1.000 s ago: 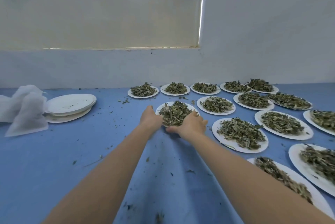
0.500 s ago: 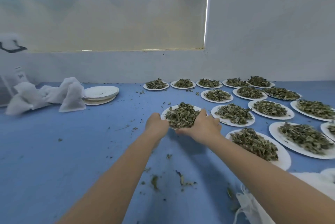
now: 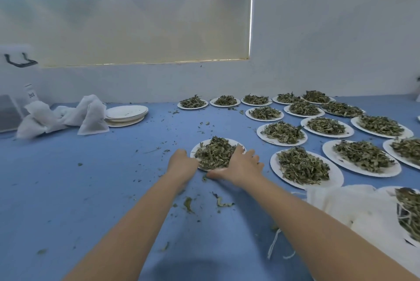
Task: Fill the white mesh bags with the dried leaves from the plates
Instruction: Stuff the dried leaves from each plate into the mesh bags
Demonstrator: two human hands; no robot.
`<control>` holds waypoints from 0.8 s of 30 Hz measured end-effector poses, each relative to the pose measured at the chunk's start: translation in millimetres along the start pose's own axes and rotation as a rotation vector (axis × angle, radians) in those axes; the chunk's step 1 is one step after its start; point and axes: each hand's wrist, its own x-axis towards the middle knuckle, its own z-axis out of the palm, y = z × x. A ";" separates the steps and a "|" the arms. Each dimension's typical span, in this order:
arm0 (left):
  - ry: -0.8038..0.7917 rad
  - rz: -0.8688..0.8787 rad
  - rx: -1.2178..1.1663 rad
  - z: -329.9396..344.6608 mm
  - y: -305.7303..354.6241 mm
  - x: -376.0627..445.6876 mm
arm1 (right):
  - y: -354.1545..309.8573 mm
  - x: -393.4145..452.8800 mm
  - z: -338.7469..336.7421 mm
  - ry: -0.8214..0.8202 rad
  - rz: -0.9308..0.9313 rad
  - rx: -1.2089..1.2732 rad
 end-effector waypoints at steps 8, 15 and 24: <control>-0.054 0.307 0.157 7.9 44.3 -47.5 | -12.2 -29.6 -49.9 -0.005 -0.137 -0.146; -0.191 0.571 0.249 51.5 84.5 -117.1 | 36.7 -90.8 -107.7 0.146 -0.393 -0.358; -0.363 0.693 0.272 101.9 85.3 -179.4 | 133.8 -153.1 -130.3 0.210 -0.399 -0.178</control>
